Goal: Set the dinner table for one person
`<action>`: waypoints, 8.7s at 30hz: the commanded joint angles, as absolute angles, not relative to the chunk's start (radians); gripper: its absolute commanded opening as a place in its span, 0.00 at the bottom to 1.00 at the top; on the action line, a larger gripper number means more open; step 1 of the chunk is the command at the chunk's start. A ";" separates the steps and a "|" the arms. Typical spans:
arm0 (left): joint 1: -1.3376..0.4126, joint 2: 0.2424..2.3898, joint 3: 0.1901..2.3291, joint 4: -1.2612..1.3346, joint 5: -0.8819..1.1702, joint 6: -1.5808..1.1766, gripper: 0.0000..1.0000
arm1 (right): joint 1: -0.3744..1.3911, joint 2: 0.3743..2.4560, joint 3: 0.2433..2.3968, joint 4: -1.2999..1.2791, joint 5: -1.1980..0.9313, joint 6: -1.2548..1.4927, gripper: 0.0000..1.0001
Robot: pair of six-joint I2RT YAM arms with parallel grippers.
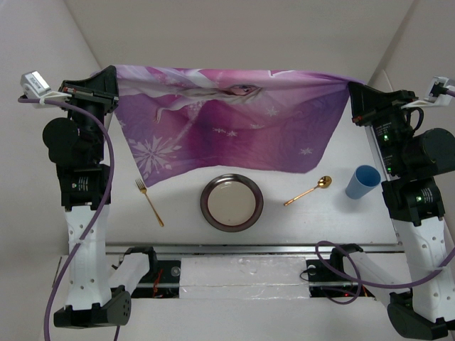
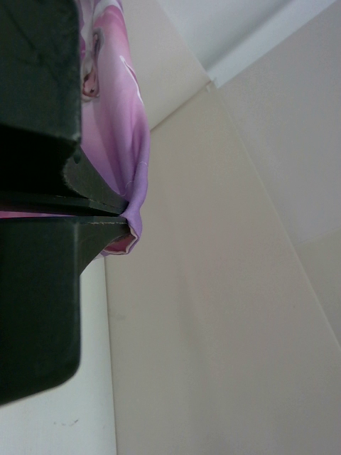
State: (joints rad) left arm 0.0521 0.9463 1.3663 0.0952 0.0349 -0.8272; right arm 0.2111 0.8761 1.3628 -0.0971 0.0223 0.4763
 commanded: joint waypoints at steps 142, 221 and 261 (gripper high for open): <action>-0.147 1.558 0.924 0.632 0.209 -0.875 0.21 | 0.153 1.656 1.329 -0.154 -0.311 0.423 0.03; -0.463 0.572 0.798 -0.124 -0.183 -0.298 0.35 | 0.328 2.181 1.514 0.551 -0.673 1.002 0.00; 0.072 0.905 0.704 -0.333 0.032 -0.531 0.41 | 0.489 1.493 0.968 0.204 -0.138 0.572 0.57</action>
State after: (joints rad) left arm 0.0208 0.8940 0.6956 -0.3428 -0.0998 -0.5308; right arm 0.4416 1.5890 1.0378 0.2214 -0.2142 0.6376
